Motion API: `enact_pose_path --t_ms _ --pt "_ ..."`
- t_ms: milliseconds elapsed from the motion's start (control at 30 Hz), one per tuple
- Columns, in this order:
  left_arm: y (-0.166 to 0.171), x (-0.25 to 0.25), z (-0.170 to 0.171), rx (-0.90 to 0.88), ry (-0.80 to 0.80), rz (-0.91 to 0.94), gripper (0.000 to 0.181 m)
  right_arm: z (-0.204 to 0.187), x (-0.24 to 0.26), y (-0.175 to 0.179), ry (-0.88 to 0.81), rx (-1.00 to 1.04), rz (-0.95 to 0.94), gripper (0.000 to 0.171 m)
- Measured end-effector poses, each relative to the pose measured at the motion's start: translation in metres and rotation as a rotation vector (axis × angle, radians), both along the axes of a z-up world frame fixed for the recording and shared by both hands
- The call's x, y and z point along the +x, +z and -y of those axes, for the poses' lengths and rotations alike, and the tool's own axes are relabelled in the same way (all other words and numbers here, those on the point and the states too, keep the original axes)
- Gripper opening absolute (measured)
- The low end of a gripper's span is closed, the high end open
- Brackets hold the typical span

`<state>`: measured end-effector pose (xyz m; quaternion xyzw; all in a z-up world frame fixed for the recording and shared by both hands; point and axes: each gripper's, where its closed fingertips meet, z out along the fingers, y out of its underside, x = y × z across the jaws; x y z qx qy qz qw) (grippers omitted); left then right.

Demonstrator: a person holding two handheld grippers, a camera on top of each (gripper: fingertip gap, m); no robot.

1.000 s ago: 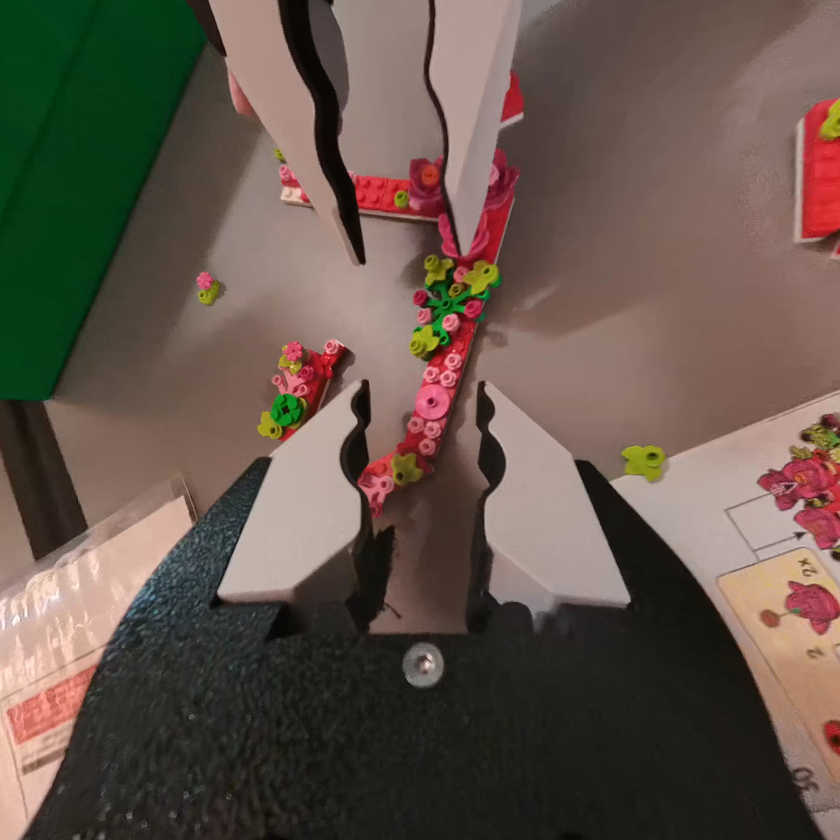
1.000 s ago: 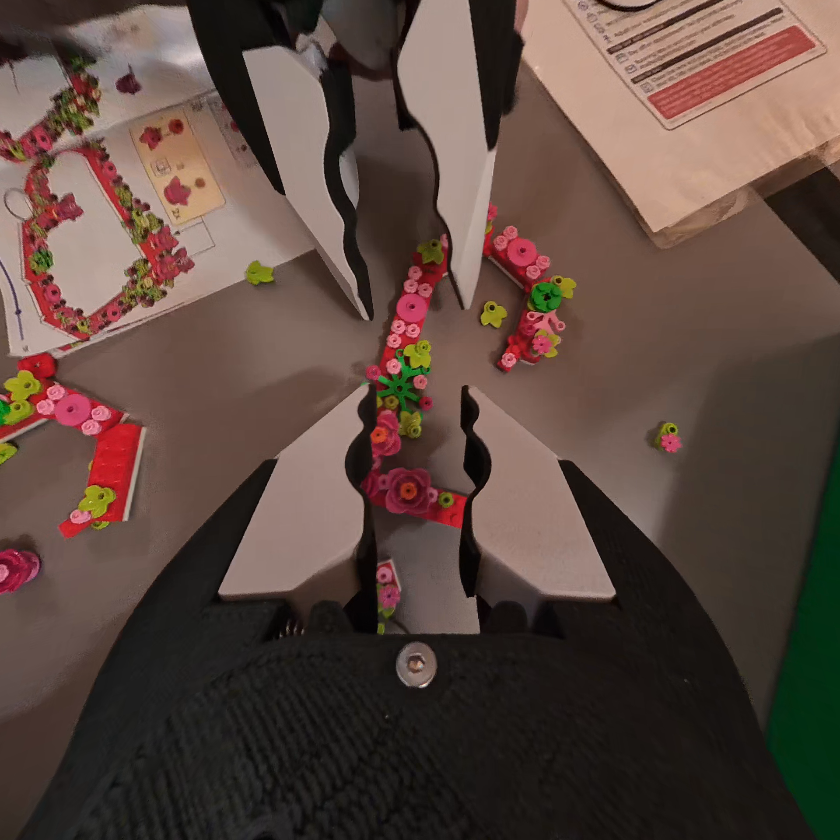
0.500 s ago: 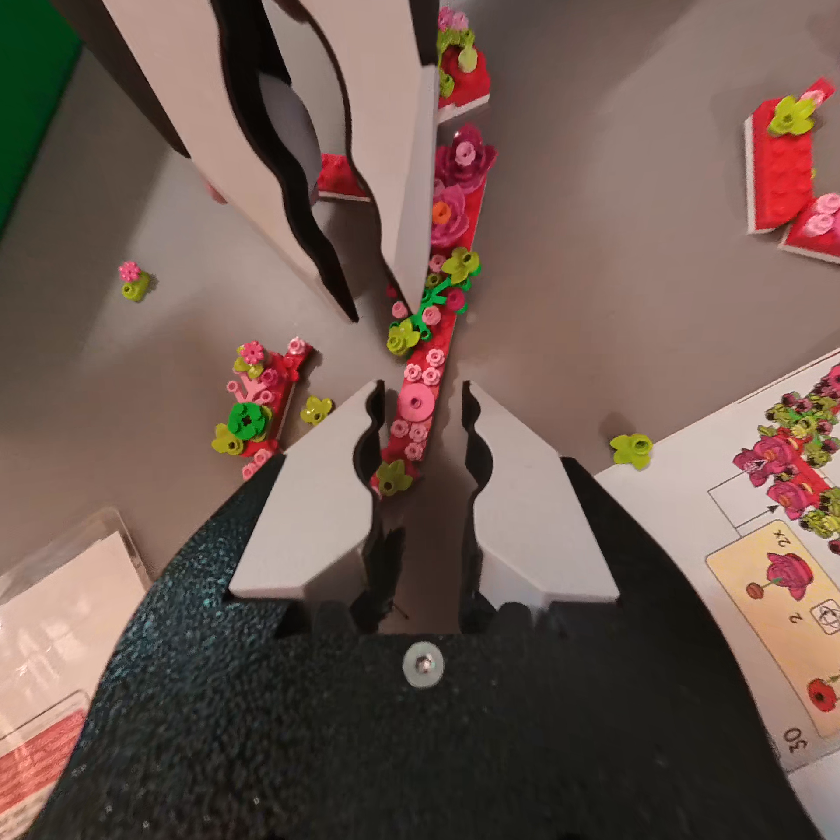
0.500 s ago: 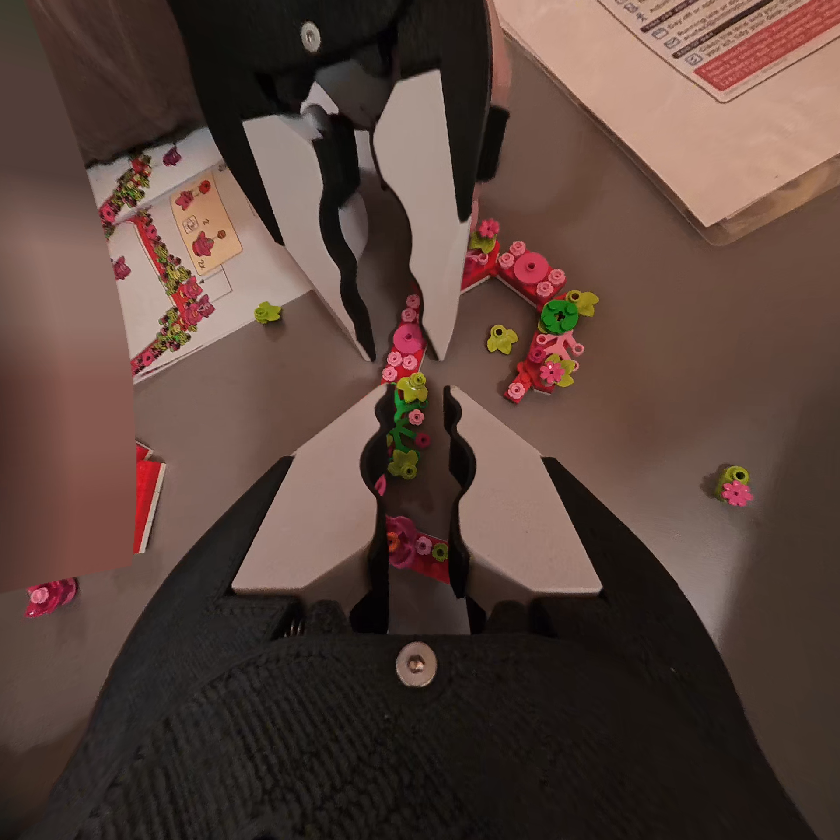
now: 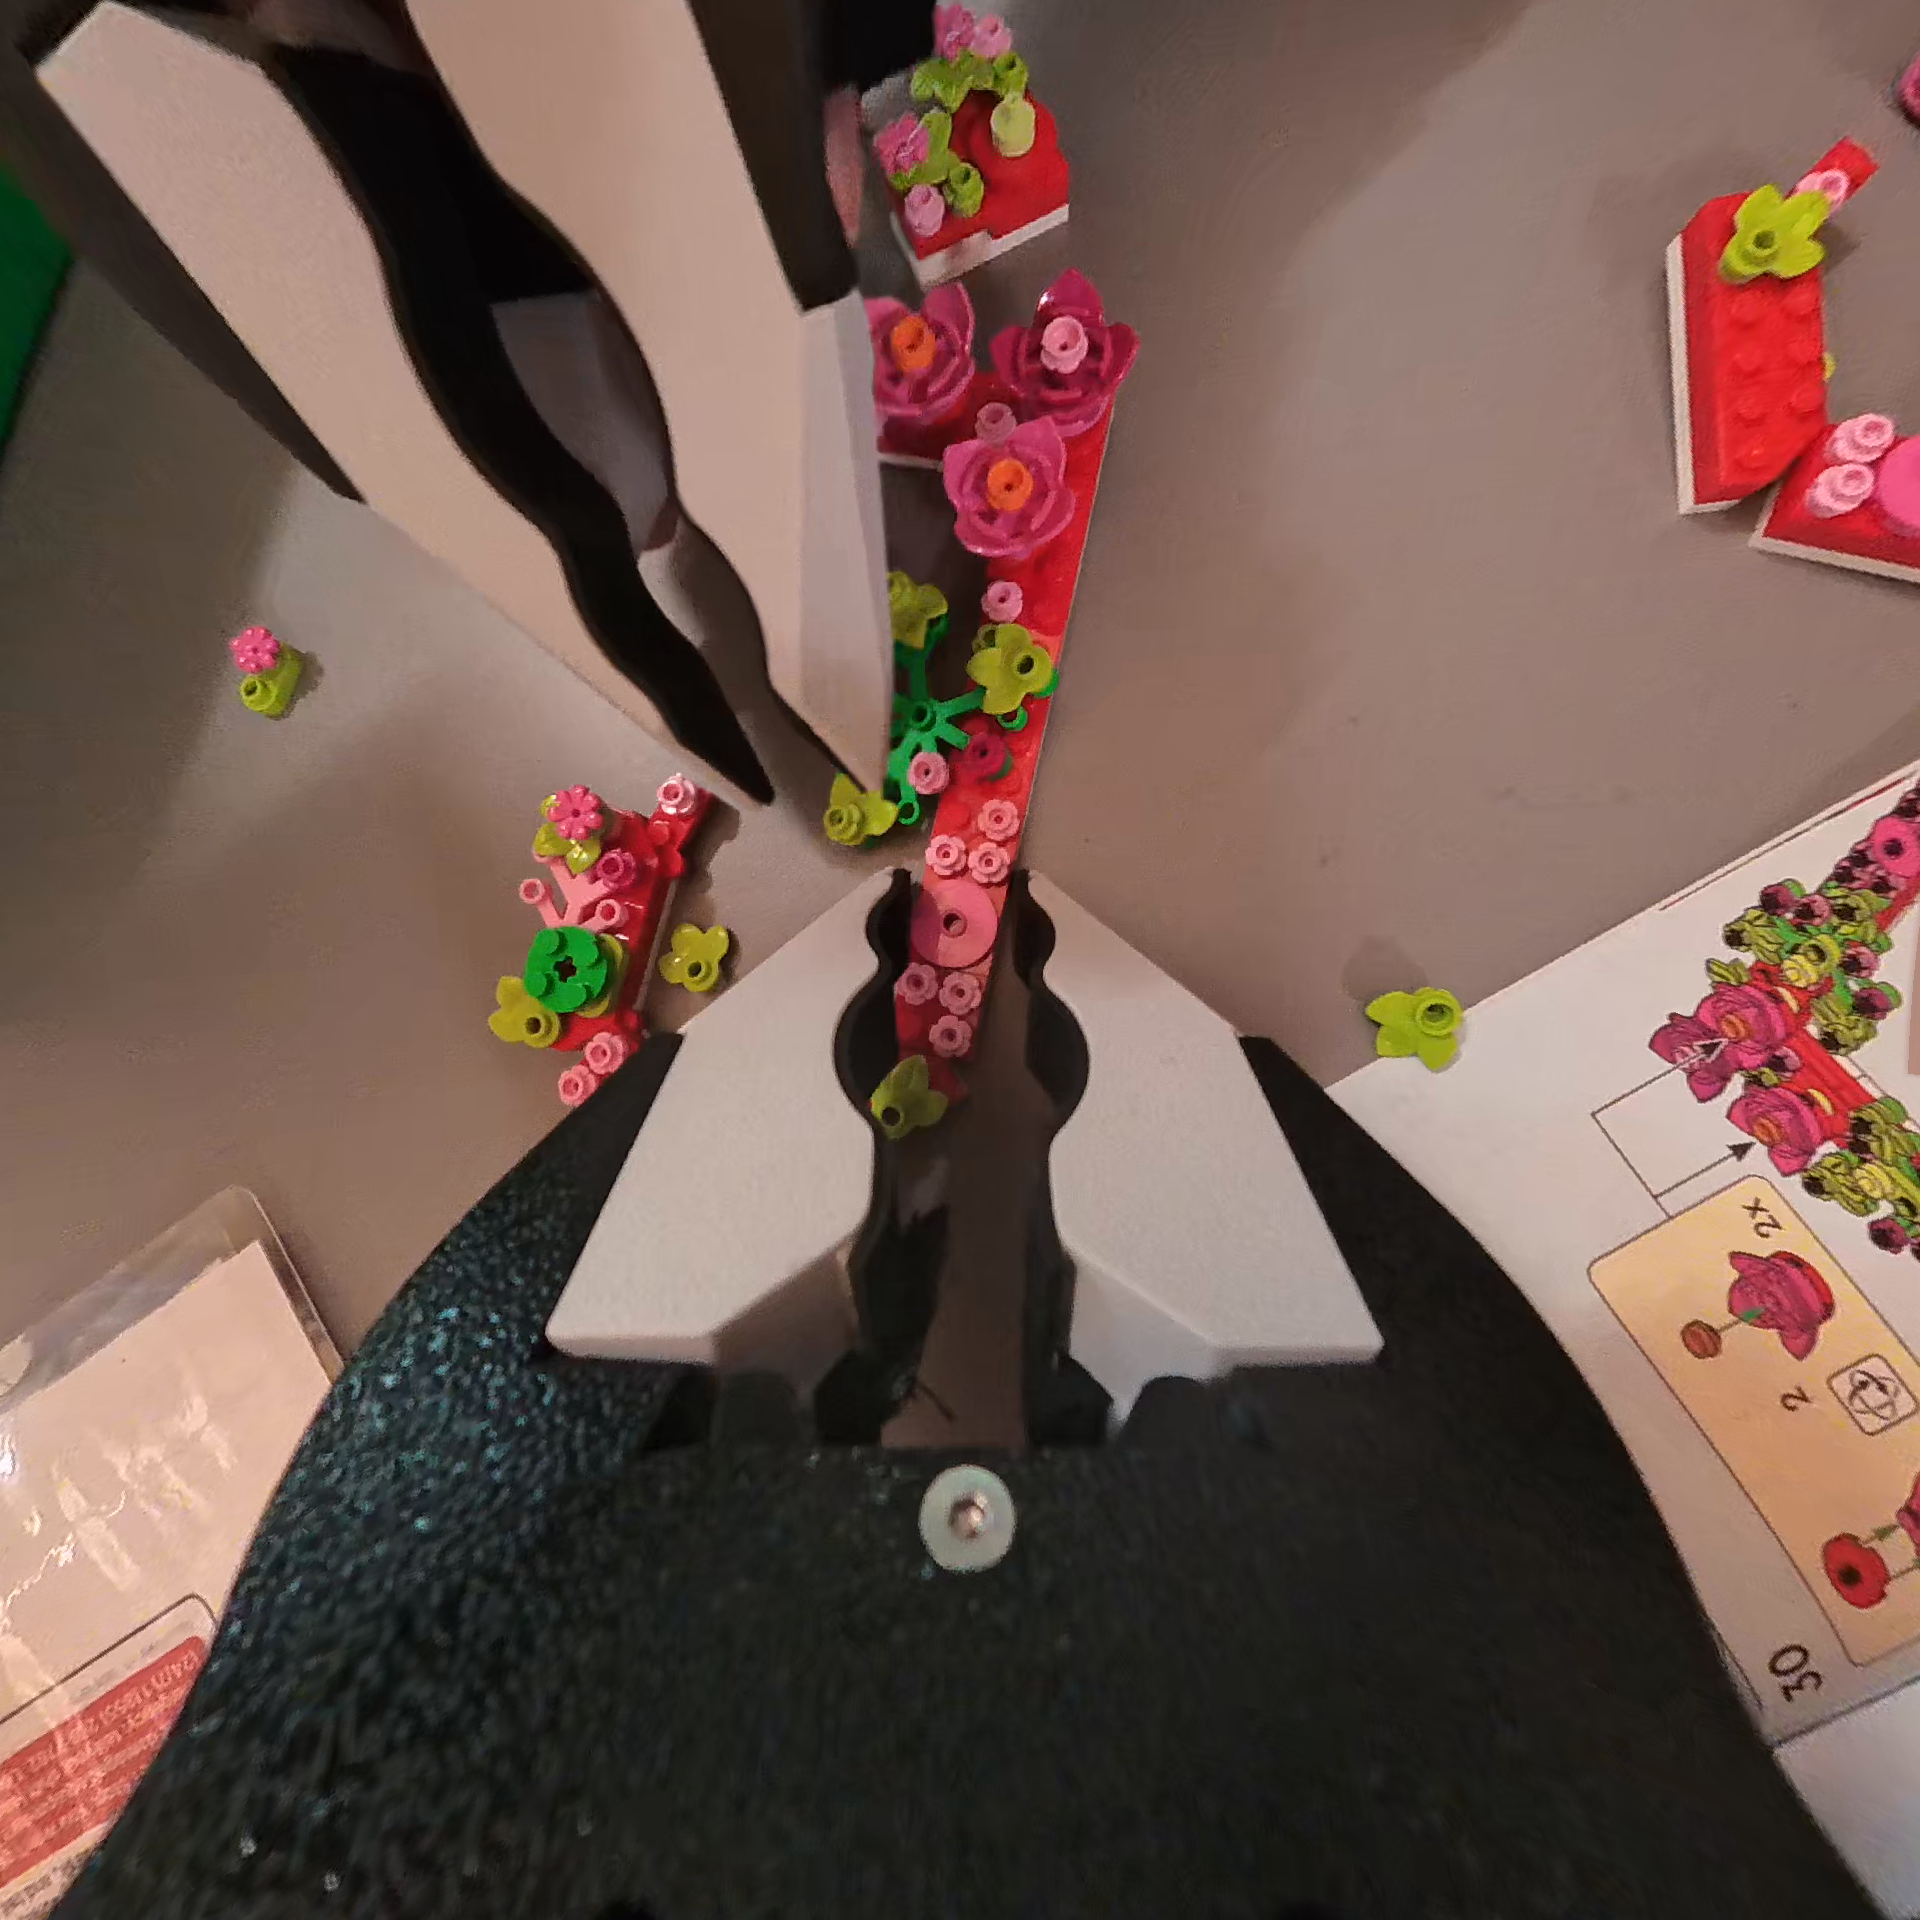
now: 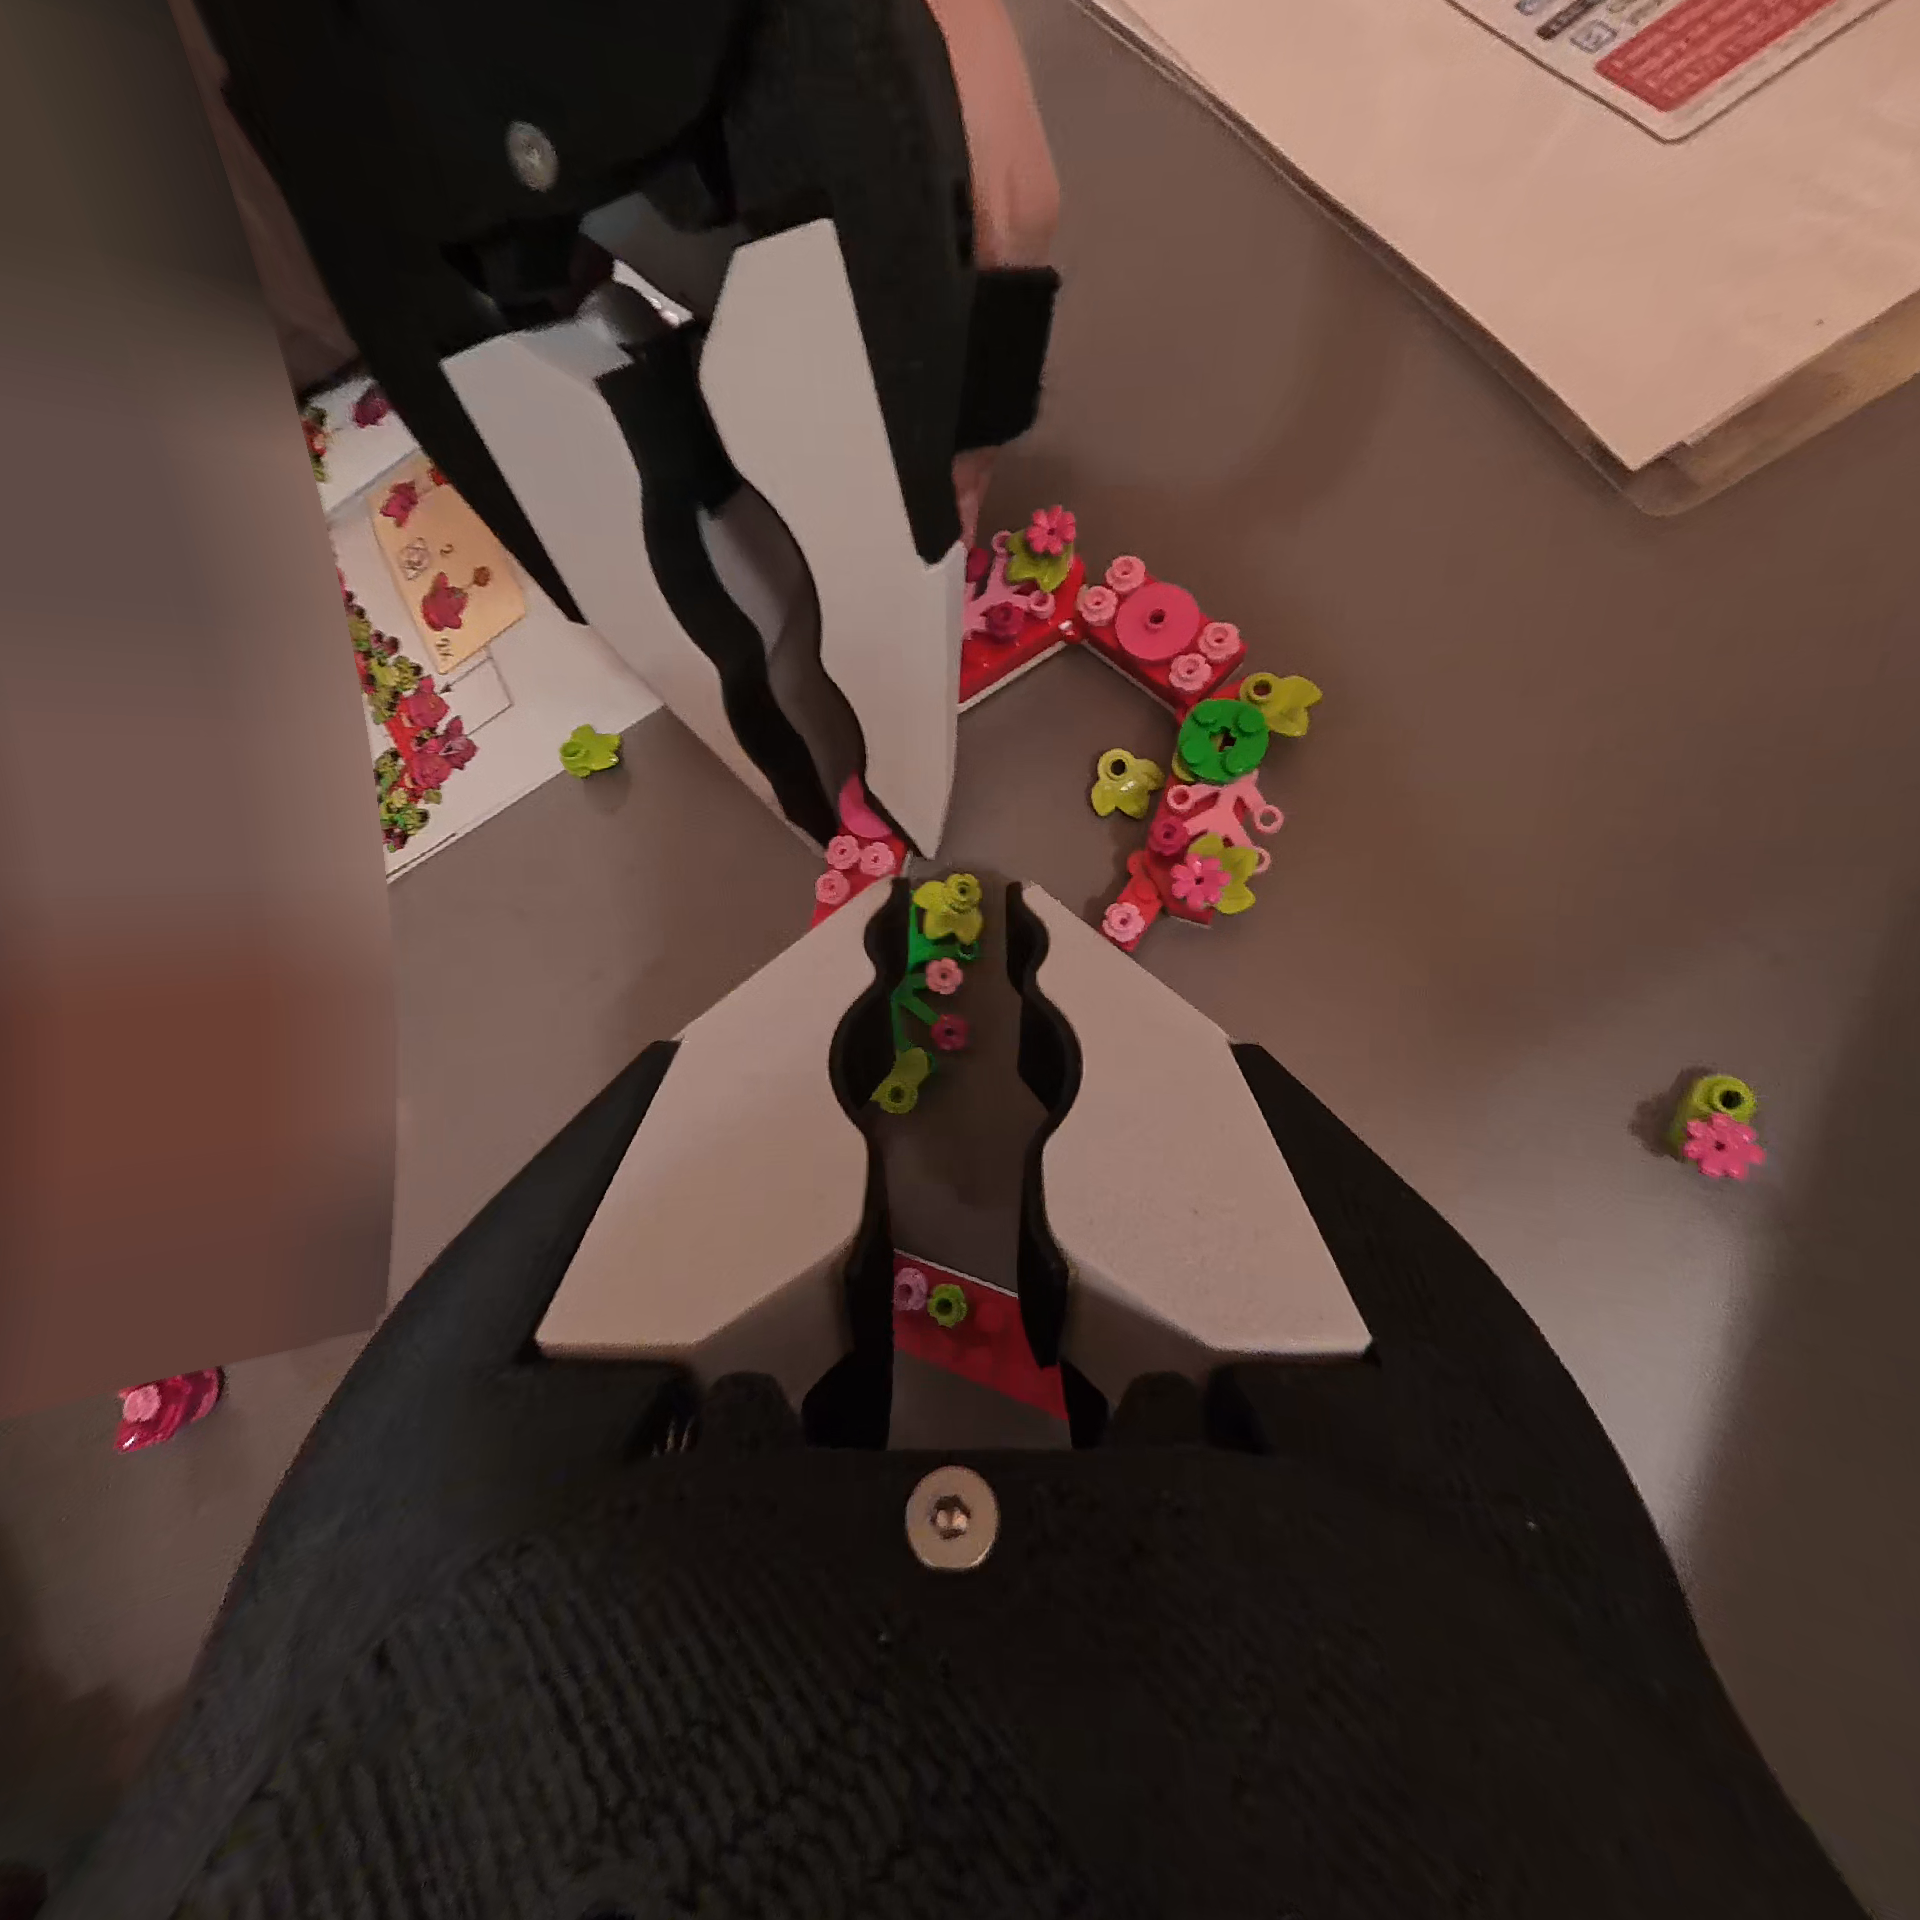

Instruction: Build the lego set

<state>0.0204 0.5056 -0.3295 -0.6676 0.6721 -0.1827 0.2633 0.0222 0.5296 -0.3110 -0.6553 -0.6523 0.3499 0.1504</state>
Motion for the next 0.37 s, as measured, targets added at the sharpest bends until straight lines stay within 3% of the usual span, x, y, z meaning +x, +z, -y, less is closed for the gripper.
enact_pose_path --t_ms 33,200,367 --pt "0.0000 0.0000 0.0000 -0.002 0.002 -0.001 0.017 -0.0020 0.0005 -0.0013 -0.010 0.015 0.011 0.016" --pt "0.0001 0.0009 0.0004 0.002 -0.002 -0.007 0.016 -0.0067 0.0039 -0.0001 -0.027 0.120 0.036 0.014" --pt "0.0001 0.0016 0.0009 -0.002 0.006 -0.022 0.015 -0.0059 0.0001 0.0042 -0.115 0.061 0.052 0.013"
